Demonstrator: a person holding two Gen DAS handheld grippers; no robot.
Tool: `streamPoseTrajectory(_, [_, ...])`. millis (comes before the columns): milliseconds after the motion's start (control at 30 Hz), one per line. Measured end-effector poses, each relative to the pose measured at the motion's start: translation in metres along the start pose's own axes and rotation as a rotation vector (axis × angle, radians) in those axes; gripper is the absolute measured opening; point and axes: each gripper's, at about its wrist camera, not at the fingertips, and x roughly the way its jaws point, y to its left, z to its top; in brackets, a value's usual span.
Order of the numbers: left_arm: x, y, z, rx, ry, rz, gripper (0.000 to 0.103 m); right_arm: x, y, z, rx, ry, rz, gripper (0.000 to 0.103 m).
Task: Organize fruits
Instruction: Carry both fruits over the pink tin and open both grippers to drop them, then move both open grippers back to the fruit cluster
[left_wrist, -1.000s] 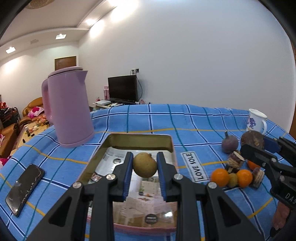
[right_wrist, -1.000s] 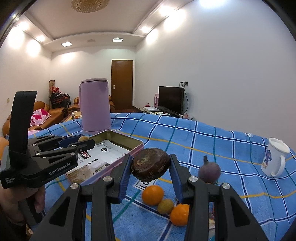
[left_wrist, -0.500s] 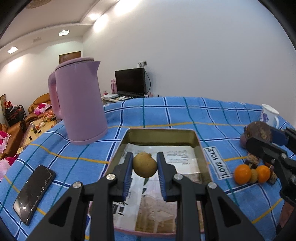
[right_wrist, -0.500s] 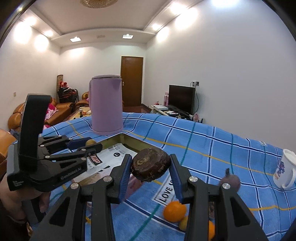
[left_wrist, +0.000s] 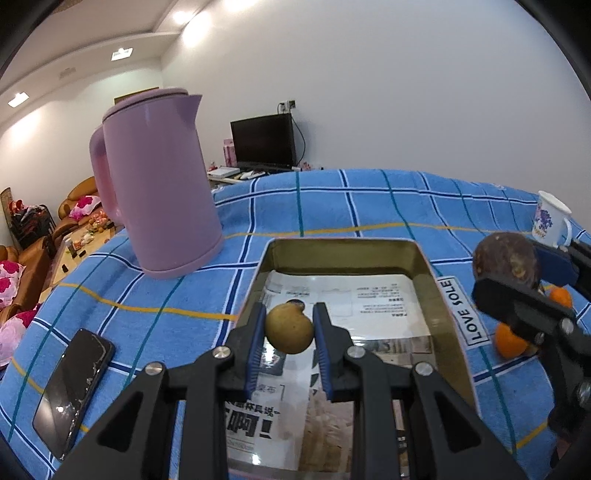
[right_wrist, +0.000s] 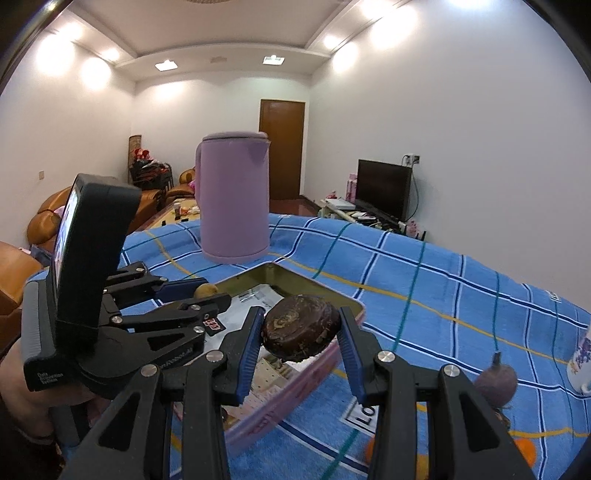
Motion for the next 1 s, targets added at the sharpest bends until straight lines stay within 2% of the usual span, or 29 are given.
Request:
streamPoseTrajectory(433, [0.023, 0.004, 0.002, 0.042, 0.084, 0.004, 0.028, 0.044, 0.010, -0.003, -0.001, 0.107, 0.036, 0.043])
streamPoseTrajectory(533, [0.024, 0.003, 0.001, 0.048, 0.086, 0.021, 0.036, 0.050, 0.010, -0.004, 0.002, 0.139, 0.054, 0.043])
streamPoseTrajectory(600, [0.023, 0.004, 0.001, 0.044, 0.087, 0.015, 0.038, 0.051, 0.009, -0.004, 0.007, 0.147, 0.053, 0.047])
streamPoseTrajectory(667, [0.019, 0.005, -0.001, 0.034, 0.084, 0.015, 0.042, 0.049, 0.006, -0.005, 0.019, 0.140, 0.029, 0.060])
streamPoseTrajectory(700, [0.016, 0.005, -0.002, 0.032, 0.077, 0.014, 0.044, 0.046, 0.004, -0.005, 0.025, 0.134, 0.020, 0.062])
streamPoseTrajectory(767, [0.007, 0.002, -0.004, 0.024, 0.054, 0.014, 0.061, 0.036, 0.001, -0.007, 0.027, 0.115, -0.005, 0.064])
streamPoseTrajectory(833, [-0.005, -0.005, -0.006, 0.037, 0.011, 0.028, 0.069, 0.024, -0.002, -0.009, 0.013, 0.100, -0.040, 0.064])
streamPoseTrajectory(1000, [-0.025, -0.026, -0.008, 0.036, -0.031, -0.030, 0.069, -0.028, -0.029, -0.027, 0.033, 0.068, -0.132, 0.064])
